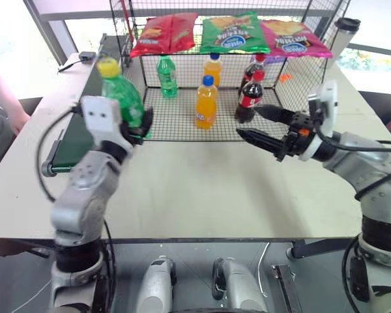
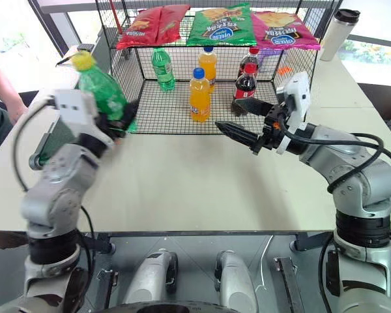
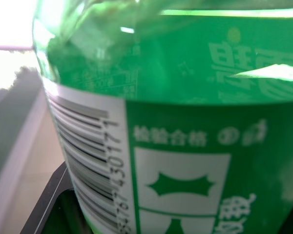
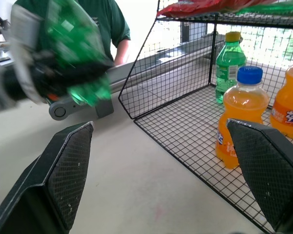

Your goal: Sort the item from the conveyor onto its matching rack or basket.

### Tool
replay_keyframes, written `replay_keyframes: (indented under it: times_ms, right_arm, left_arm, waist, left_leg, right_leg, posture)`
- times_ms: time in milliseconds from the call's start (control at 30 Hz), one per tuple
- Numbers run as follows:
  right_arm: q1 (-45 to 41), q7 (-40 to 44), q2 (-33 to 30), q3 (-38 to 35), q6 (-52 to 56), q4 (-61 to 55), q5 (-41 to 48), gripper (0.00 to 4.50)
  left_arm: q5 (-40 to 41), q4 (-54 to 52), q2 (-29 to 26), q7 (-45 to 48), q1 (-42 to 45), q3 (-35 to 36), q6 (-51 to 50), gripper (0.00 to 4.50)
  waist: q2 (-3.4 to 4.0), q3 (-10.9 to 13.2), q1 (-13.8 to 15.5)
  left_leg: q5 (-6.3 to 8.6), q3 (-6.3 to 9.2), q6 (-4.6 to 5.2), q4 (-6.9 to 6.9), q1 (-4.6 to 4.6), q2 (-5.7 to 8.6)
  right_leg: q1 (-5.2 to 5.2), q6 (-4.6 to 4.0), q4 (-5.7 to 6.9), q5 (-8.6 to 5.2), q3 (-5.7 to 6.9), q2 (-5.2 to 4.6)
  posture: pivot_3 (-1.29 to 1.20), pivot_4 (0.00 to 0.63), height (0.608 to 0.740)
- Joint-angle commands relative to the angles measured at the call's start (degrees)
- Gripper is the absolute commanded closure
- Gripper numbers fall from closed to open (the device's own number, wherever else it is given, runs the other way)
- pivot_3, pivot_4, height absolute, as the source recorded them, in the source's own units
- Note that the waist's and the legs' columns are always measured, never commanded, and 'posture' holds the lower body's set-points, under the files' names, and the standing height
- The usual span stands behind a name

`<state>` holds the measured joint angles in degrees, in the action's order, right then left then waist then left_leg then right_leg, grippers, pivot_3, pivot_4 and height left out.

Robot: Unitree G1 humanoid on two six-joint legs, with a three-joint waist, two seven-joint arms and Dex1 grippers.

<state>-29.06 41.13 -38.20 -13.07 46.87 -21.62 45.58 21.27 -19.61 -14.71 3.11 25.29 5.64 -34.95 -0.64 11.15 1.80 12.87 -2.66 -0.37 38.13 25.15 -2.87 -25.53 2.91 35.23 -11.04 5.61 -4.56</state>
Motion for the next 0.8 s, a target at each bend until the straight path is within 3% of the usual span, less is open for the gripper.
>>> replay_keyframes:
  times_ms: [33, 433, 633, 800]
  right_arm:
    - [1.4, -2.34, -0.64, -1.84, 0.7, -4.83, 1.83, 0.0]
    - [9.18, -11.43, 0.7, -4.3, 1.4, -13.49, 4.71, 0.0]
    - [11.01, -14.65, 0.85, -5.11, 1.39, -15.83, 6.54, 0.0]
    - [11.86, -16.64, 0.55, -5.29, 1.31, -16.95, 7.81, 0.0]
  left_arm:
    - [-6.22, 13.01, 2.1, 0.55, 6.57, -1.99, 12.17, 1.75]
    - [-14.89, 70.55, 7.4, 0.21, 32.41, -1.16, 45.91, 1.75]
    - [-17.55, 88.22, 6.99, -5.56, 40.32, -0.46, 51.75, 1.75]
    - [-17.77, 93.95, 7.18, -6.49, 43.06, 1.12, 50.94, 1.75]
  waist:
    - [0.0, 0.0, 0.46]
    - [-0.09, 0.05, 0.6]
    - [-0.11, 0.05, 0.38]
    - [-0.13, 0.07, 0.46]
  left_leg:
    - [0.0, 0.0, 0.0, 0.0, 0.0, 0.0]
    - [0.01, -0.06, 0.03, 0.04, 0.23, 0.08]
    - [0.02, -0.08, 0.05, 0.01, 0.21, 0.05]
    - [0.02, -0.08, 0.05, 0.01, 0.22, 0.04]
  right_leg:
    - [-0.01, 0.0, 0.0, 0.0, 0.0, 0.02]
    - [-0.03, 0.21, -0.24, 0.2, 0.01, -0.12]
    - [-0.07, 0.34, -0.22, 0.15, 0.01, -0.1]
    - [-0.09, 0.33, -0.18, 0.17, 0.01, -0.11]
  posture:
    - [0.0, 0.15, 0.74]
    - [0.0, 0.15, 0.74]
    - [0.0, 0.15, 0.74]
    - [0.0, 0.15, 0.74]
